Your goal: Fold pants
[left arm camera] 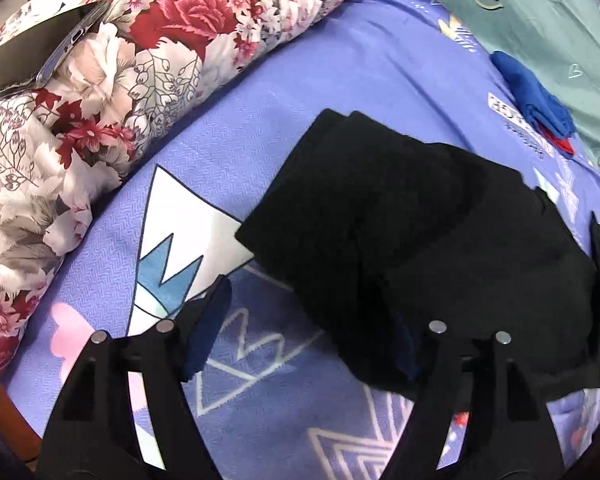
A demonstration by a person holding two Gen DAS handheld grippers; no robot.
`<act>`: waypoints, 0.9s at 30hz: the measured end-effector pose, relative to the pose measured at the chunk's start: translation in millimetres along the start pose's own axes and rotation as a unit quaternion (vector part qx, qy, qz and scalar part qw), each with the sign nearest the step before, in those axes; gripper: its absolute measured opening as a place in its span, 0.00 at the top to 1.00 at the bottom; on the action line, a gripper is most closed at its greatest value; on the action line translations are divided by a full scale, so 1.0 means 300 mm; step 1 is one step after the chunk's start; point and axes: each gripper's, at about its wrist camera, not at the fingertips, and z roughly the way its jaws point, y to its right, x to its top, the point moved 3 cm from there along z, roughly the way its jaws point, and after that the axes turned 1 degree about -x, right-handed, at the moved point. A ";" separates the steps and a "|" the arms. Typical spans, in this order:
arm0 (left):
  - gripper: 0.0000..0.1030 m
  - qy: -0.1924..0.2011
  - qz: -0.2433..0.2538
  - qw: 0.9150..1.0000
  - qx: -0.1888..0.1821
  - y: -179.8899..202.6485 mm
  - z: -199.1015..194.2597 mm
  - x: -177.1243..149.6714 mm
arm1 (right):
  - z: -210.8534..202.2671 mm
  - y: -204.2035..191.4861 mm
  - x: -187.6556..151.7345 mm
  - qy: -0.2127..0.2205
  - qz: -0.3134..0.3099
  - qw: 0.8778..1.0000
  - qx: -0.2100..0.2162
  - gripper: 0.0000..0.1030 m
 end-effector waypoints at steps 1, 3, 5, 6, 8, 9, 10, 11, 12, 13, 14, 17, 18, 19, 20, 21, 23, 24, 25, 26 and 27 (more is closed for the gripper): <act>0.29 0.002 -0.005 1.000 -0.004 -0.002 -0.019 0.002 | 0.007 0.015 0.015 -0.005 0.002 1.000 -0.013 0.34; 0.29 0.026 -0.013 0.999 -0.014 0.004 -0.080 0.007 | 0.030 0.050 0.060 -0.009 0.003 0.999 -0.046 0.34; 0.28 0.053 -0.006 0.998 -0.023 0.028 -0.139 0.010 | 0.071 0.090 0.117 -0.017 0.011 0.996 -0.082 0.34; 0.24 0.068 0.002 0.997 -0.031 0.055 -0.176 0.009 | 0.096 0.111 0.151 -0.019 0.018 0.995 -0.097 0.34; 0.22 0.083 0.008 0.995 -0.051 0.105 -0.215 0.003 | 0.140 0.132 0.203 -0.021 0.022 0.993 -0.117 0.34; 0.22 0.092 0.009 0.993 -0.074 0.139 -0.236 -0.003 | 0.161 0.141 0.226 -0.022 0.026 0.992 -0.122 0.34; 0.20 0.097 0.013 0.991 -0.092 0.168 -0.246 -0.005 | 0.181 0.150 0.245 -0.024 0.033 0.992 -0.123 0.34; 0.18 0.099 0.022 0.988 -0.115 0.208 -0.252 -0.012 | 0.207 0.162 0.267 -0.027 0.045 0.991 -0.124 0.34; 0.18 0.097 0.030 0.987 -0.125 0.245 -0.246 -0.019 | 0.231 0.172 0.284 -0.031 0.057 0.990 -0.123 0.34; 0.17 0.094 0.039 0.986 -0.134 0.276 -0.234 -0.025 | 0.245 0.177 0.296 -0.034 0.064 0.990 -0.120 0.34; 0.17 0.089 0.051 0.985 -0.142 0.317 -0.209 -0.039 | 0.270 0.178 0.313 -0.037 0.068 0.990 -0.118 0.34; 0.17 0.046 0.070 0.988 -0.132 0.396 -0.099 -0.085 | 0.332 0.173 0.360 -0.043 0.066 0.990 -0.121 0.35; 0.17 0.014 0.076 0.988 -0.133 0.419 -0.046 -0.108 | 0.352 0.170 0.374 -0.046 0.066 0.990 -0.115 0.37; 0.17 -0.009 0.077 0.988 -0.130 0.430 -0.007 -0.123 | 0.380 0.168 0.393 -0.052 0.066 0.990 -0.112 0.38; 0.17 -0.025 0.078 0.989 -0.122 0.435 0.022 -0.139 | 0.403 0.164 0.409 -0.058 0.061 0.989 -0.120 0.40; 0.17 -0.019 0.085 0.990 -0.112 0.442 0.036 -0.149 | 0.419 0.162 0.421 -0.061 0.056 0.988 -0.128 0.40; 0.12 -0.015 0.096 0.989 -0.110 0.453 0.034 -0.158 | 0.471 0.166 0.443 -0.078 0.048 0.984 -0.154 0.41; 0.12 -0.015 0.092 0.989 -0.111 0.454 0.032 -0.161 | 0.493 0.174 0.449 -0.088 0.051 0.982 -0.160 0.42; 0.12 -0.015 0.084 0.990 -0.116 0.448 0.031 -0.159 | 0.513 0.182 0.452 -0.096 0.059 0.981 -0.160 0.42; 0.12 -0.015 0.076 0.990 -0.121 0.442 0.027 -0.158 | 0.536 0.194 0.454 -0.105 0.067 0.980 -0.157 0.42; 0.12 -0.017 0.074 0.989 -0.126 0.436 0.027 -0.153 | 0.550 0.203 0.456 -0.108 0.070 0.979 -0.160 0.42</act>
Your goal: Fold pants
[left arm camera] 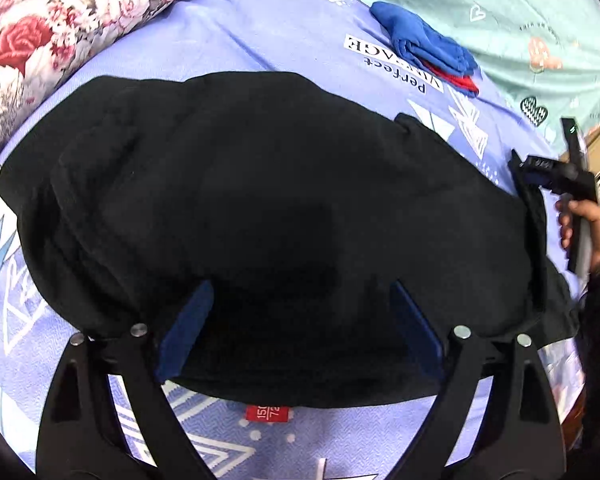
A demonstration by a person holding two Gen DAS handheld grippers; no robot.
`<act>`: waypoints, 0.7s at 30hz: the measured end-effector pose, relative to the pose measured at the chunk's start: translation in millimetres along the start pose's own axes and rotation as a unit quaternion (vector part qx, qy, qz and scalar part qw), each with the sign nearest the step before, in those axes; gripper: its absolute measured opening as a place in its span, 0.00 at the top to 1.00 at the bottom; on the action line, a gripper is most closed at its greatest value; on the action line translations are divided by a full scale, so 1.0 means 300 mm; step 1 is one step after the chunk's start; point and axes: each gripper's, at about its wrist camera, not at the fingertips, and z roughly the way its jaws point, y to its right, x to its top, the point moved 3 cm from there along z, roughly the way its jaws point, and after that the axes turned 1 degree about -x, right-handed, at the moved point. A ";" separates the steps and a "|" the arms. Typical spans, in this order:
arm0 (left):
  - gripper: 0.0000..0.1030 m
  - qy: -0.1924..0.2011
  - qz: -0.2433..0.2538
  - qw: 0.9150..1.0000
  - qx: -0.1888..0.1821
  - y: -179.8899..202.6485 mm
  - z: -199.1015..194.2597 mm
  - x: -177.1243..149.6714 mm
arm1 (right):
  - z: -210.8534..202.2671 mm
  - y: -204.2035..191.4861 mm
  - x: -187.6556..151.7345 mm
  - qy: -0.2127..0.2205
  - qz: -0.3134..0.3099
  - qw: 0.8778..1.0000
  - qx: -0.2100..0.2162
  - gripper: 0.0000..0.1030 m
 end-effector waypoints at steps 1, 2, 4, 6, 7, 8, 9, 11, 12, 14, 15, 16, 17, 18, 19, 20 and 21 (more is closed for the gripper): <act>0.12 -0.001 -0.002 1.000 -0.004 -0.003 -0.002 0.001 | 0.011 0.004 0.004 -0.001 0.002 1.000 -0.006 0.43; 0.12 -0.002 -0.003 1.000 -0.007 -0.003 -0.003 0.004 | 0.024 0.011 0.005 -0.004 0.003 1.000 -0.014 0.49; 0.12 -0.002 -0.007 1.000 -0.011 -0.005 -0.004 0.005 | 0.040 0.023 0.004 -0.010 0.010 1.000 -0.023 0.64; 0.12 -0.001 -0.009 1.000 -0.011 -0.002 -0.003 0.004 | 0.040 0.039 0.005 -0.007 0.014 1.000 -0.026 0.92; 0.11 -0.001 -0.009 1.000 -0.010 -0.001 -0.002 0.004 | 0.037 0.050 0.005 -0.008 0.019 0.999 -0.027 0.95; 0.10 0.002 -0.007 1.000 -0.013 -0.007 -0.003 0.003 | 0.024 0.069 0.004 -0.005 0.029 0.999 -0.018 0.95; 0.09 0.005 -0.005 1.000 -0.016 -0.010 0.000 0.003 | 0.004 0.085 0.004 0.003 0.037 0.999 -0.009 0.96; 0.09 0.005 0.004 1.000 -0.009 -0.004 -0.003 -0.005 | -0.071 0.125 -0.004 0.029 0.051 0.998 0.010 0.96; 0.09 0.004 0.009 1.000 -0.005 0.000 -0.002 -0.006 | -0.117 0.146 -0.008 0.044 0.056 0.997 0.022 0.96; 0.09 0.002 0.016 1.000 0.001 0.010 0.003 -0.005 | -0.248 0.202 -0.041 0.084 0.067 0.993 0.045 0.96; 0.09 0.002 0.018 1.000 0.003 0.012 0.004 -0.005 | -0.308 0.232 -0.060 0.102 0.074 0.990 0.057 0.96; 0.09 0.002 0.018 1.000 0.004 0.011 0.003 -0.006 | -0.392 0.282 -0.101 0.125 0.087 0.986 0.071 0.96; 0.09 0.002 0.018 1.000 0.005 0.013 0.005 -0.004 | -0.441 0.310 -0.133 0.138 0.096 0.983 0.079 0.96; 0.09 0.002 0.018 1.000 0.006 0.012 0.005 -0.005 | -0.500 0.356 -0.175 0.154 0.109 0.978 0.093 0.96; 0.08 0.003 0.017 1.000 0.007 0.011 0.004 -0.006 | -0.546 0.397 -0.225 0.167 0.121 0.973 0.107 0.96; 0.08 0.004 0.016 1.000 0.007 0.010 0.004 -0.007 | -0.591 0.452 -0.300 0.178 0.138 0.966 0.123 0.96; 0.08 0.006 0.012 1.000 0.008 0.010 0.004 -0.006 | -0.610 0.493 -0.364 0.180 0.152 0.963 0.130 0.96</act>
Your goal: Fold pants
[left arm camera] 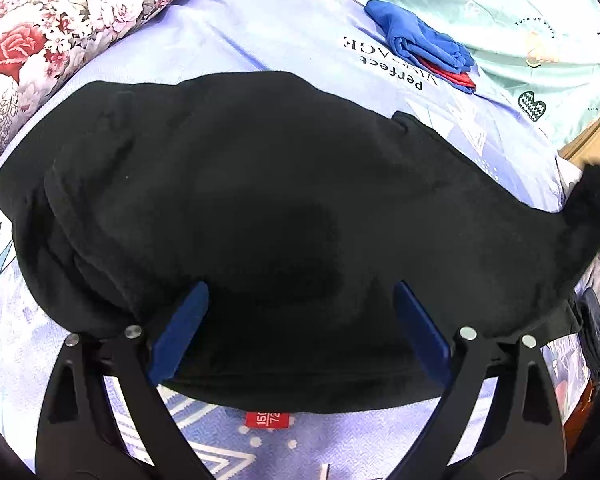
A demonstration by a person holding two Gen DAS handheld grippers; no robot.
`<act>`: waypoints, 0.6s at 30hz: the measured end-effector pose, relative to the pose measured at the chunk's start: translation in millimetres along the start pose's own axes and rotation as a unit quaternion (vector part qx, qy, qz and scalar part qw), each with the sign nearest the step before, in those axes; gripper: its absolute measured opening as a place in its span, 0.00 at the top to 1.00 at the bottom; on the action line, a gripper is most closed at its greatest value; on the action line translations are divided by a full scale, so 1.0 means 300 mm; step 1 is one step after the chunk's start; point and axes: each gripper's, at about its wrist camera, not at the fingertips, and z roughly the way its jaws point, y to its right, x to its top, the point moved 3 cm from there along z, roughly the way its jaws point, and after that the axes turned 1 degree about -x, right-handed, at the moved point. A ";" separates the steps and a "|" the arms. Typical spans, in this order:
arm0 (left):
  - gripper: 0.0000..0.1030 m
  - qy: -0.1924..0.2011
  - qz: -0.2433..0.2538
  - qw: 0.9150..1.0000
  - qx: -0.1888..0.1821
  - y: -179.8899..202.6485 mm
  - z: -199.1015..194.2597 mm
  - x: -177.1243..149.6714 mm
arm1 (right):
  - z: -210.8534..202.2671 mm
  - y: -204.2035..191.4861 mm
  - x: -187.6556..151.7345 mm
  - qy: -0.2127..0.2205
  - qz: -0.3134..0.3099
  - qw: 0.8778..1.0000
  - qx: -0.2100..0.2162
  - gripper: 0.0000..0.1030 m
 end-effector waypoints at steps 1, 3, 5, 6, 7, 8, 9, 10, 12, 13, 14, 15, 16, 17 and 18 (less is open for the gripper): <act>0.07 0.001 -0.002 1.000 0.003 0.002 0.001 0.001 | -0.040 0.049 -0.043 0.000 0.015 1.000 0.002 0.96; 0.06 0.000 0.002 1.000 0.014 0.012 0.009 0.002 | -0.115 0.165 -0.155 0.000 0.057 0.998 0.002 0.96; 0.05 -0.002 0.009 1.000 0.022 0.023 0.017 0.003 | -0.132 0.259 -0.261 -0.015 0.099 0.995 0.005 0.96; 0.05 -0.003 0.013 0.999 0.029 0.028 0.021 0.002 | -0.124 0.283 -0.310 -0.025 0.110 0.994 0.001 0.96; 0.05 -0.004 0.016 0.999 0.035 0.033 0.025 0.002 | -0.103 0.315 -0.368 -0.043 0.121 0.992 -0.008 0.96; 0.05 -0.005 0.020 0.999 0.040 0.036 0.027 0.000 | -0.091 0.327 -0.405 -0.053 0.130 0.990 -0.012 0.96; 0.05 -0.006 0.023 0.999 0.043 0.038 0.029 0.001 | -0.082 0.343 -0.442 -0.062 0.142 0.988 -0.009 0.96; 0.05 -0.006 0.023 0.999 0.045 0.038 0.029 -0.001 | -0.078 0.350 -0.471 -0.067 0.147 0.987 -0.007 0.96; 0.05 -0.007 0.022 0.999 0.047 0.037 0.023 -0.004 | -0.078 0.362 -0.509 -0.071 0.152 0.986 -0.007 0.95; 0.05 -0.007 0.019 0.999 0.047 0.035 0.020 -0.005 | -0.078 0.367 -0.512 -0.073 0.160 0.984 -0.001 0.92; 0.05 -0.007 0.014 0.999 0.045 0.032 0.016 -0.005 | -0.080 0.369 -0.510 -0.072 0.165 0.984 0.006 0.89; 0.05 -0.006 0.011 0.999 0.044 0.029 0.012 -0.006 | -0.084 0.370 -0.505 -0.069 0.165 0.984 0.006 0.68; 0.05 -0.006 0.008 0.999 0.042 0.027 0.008 -0.006 | -0.091 0.376 -0.498 -0.062 0.167 0.984 -0.001 0.54; 0.05 -0.005 0.006 0.999 0.041 0.025 0.002 -0.007 | -0.106 0.388 -0.490 -0.049 0.171 0.984 -0.008 0.44; 0.05 0.000 0.001 0.999 0.039 0.023 -0.011 -0.008 | -0.110 0.388 -0.480 -0.045 0.170 0.984 -0.007 0.45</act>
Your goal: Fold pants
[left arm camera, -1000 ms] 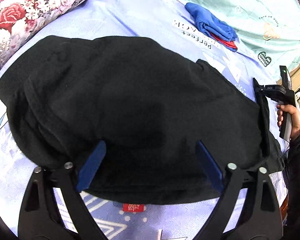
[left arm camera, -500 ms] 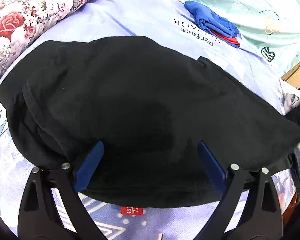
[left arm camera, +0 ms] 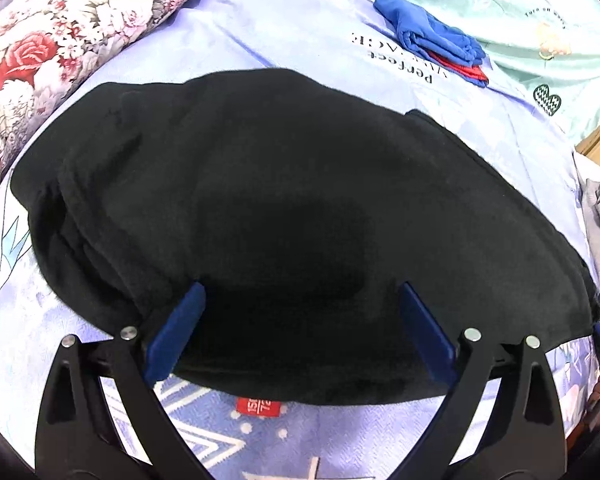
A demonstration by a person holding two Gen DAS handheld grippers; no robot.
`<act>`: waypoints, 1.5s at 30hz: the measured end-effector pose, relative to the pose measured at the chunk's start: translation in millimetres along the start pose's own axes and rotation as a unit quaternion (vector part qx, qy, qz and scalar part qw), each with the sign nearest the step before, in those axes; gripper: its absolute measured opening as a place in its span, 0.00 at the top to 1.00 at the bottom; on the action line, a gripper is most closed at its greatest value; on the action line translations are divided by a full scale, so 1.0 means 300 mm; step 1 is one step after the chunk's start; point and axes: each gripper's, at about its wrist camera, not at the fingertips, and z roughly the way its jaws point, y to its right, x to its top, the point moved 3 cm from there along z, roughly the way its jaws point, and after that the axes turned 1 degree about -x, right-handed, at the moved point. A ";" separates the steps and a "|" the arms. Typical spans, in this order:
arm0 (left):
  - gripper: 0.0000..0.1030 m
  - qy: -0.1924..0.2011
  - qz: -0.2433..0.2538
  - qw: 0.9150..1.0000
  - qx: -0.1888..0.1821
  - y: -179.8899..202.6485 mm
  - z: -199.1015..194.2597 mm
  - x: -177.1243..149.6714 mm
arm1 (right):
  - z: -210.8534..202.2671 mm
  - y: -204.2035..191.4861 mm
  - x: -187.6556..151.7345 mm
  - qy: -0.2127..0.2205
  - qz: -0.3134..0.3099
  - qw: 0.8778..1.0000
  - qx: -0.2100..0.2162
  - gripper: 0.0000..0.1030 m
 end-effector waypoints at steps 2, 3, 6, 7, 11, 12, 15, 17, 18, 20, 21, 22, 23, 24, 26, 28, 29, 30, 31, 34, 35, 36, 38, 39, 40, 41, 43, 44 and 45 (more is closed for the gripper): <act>0.05 0.007 -0.011 1.000 -0.006 -0.007 -0.014 -0.004 | 0.005 -0.011 0.012 0.000 -0.005 1.000 0.001 0.45; 0.05 0.009 -0.018 1.000 -0.009 -0.012 -0.017 -0.007 | 0.011 -0.016 0.020 -0.001 -0.008 1.000 -0.005 0.46; 0.05 0.007 -0.012 1.000 -0.007 -0.011 -0.012 -0.010 | 0.031 -0.027 0.045 -0.002 -0.015 1.000 -0.022 0.58; 0.05 0.007 -0.010 1.000 -0.006 -0.010 -0.010 -0.010 | 0.038 -0.028 0.053 -0.003 -0.015 0.999 -0.028 0.65; 0.05 0.006 -0.014 1.000 -0.012 -0.024 0.001 0.000 | 0.034 -0.035 0.075 0.001 -0.022 0.998 -0.057 0.92; 0.05 0.006 -0.010 1.000 -0.012 -0.029 0.007 0.007 | 0.017 -0.044 0.080 0.005 -0.030 0.998 -0.057 0.92; 0.05 0.002 0.005 1.000 -0.011 -0.034 0.015 0.023 | -0.072 -0.085 0.095 0.029 -0.050 0.998 -0.039 0.92; 0.05 -0.001 0.013 1.000 -0.010 -0.037 0.018 0.031 | -0.111 -0.083 0.092 0.025 -0.051 0.998 -0.030 0.92; 0.05 -0.003 0.017 1.000 -0.013 -0.041 0.020 0.035 | -0.110 -0.069 0.084 0.018 -0.051 0.998 -0.038 0.92; 0.05 -0.005 0.021 1.000 -0.017 -0.046 0.022 0.039 | -0.065 -0.016 0.049 -0.009 -0.056 0.995 -0.077 0.92; 0.05 -0.007 0.025 1.000 -0.017 -0.045 0.024 0.040 | -0.030 0.016 0.024 -0.030 -0.047 0.994 -0.090 0.91; 0.05 -0.008 0.029 0.999 -0.015 -0.043 0.025 0.039 | 0.010 0.056 -0.007 -0.057 -0.036 0.992 -0.103 0.92; 0.05 -0.010 0.031 0.999 -0.014 -0.040 0.025 0.038 | 0.016 0.062 -0.015 -0.056 -0.037 0.993 -0.101 0.92; 0.05 -0.012 0.033 0.999 -0.014 -0.039 0.022 0.038 | 0.010 0.054 -0.014 -0.051 -0.047 0.992 -0.103 0.89; 0.05 -0.013 0.026 0.999 -0.020 -0.040 0.009 0.039 | -0.008 0.028 -0.005 -0.050 -0.055 0.991 -0.111 0.82; 0.05 -0.003 0.008 0.999 -0.037 -0.043 -0.020 0.041 | -0.030 0.001 0.011 -0.041 -0.073 0.988 -0.127 0.70; 0.05 0.004 0.002 0.999 -0.048 -0.044 -0.036 0.040 | -0.064 -0.022 0.028 -0.015 -0.092 0.984 -0.153 0.59; 0.05 0.012 -0.002 0.998 -0.062 -0.037 -0.057 0.040 | -0.090 -0.037 0.040 0.009 -0.109 0.978 -0.176 0.57; 0.05 0.018 -0.001 0.997 -0.069 -0.028 -0.069 0.040 | -0.115 -0.058 0.047 0.035 -0.130 0.970 -0.204 0.57; 0.05 0.026 0.024 0.996 -0.081 0.028 -0.081 0.039 | -0.157 -0.125 0.084 0.103 -0.170 0.956 -0.215 0.57; 0.05 0.024 0.035 0.996 -0.077 0.046 -0.073 0.039 | -0.131 -0.145 0.097 0.099 -0.183 0.957 -0.202 0.56; 0.05 0.022 0.042 0.996 -0.072 0.057 -0.065 0.040 | -0.102 -0.153 0.107 0.091 -0.188 0.959 -0.194 0.57; 0.05 0.016 0.050 0.997 -0.061 0.075 -0.043 0.037 | -0.014 -0.153 0.127 0.055 -0.180 0.971 -0.145 0.57; 0.05 0.010 0.049 0.997 -0.061 0.078 -0.027 0.032 | 0.040 -0.145 0.139 0.025 -0.174 0.976 -0.127 0.61; 0.05 0.004 0.047 0.997 -0.063 0.078 -0.014 0.026 | 0.106 -0.129 0.143 -0.009 -0.161 0.980 -0.116 0.62; 0.05 -0.002 0.045 0.997 -0.062 0.075 0.000 0.017 | 0.151 -0.113 0.146 -0.031 -0.153 0.981 -0.111 0.62; 0.05 -0.018 0.046 0.998 -0.046 0.052 0.030 0.004 | 0.204 -0.086 0.157 -0.045 -0.150 0.979 -0.128 0.67; 0.05 -0.018 0.050 0.997 -0.047 0.046 0.031 0.003 | 0.214 -0.079 0.166 -0.040 -0.158 0.977 -0.136 0.71; 0.05 -0.016 0.052 0.997 -0.052 0.041 0.024 0.001 | 0.220 -0.081 0.172 -0.039 -0.161 0.975 -0.149 0.74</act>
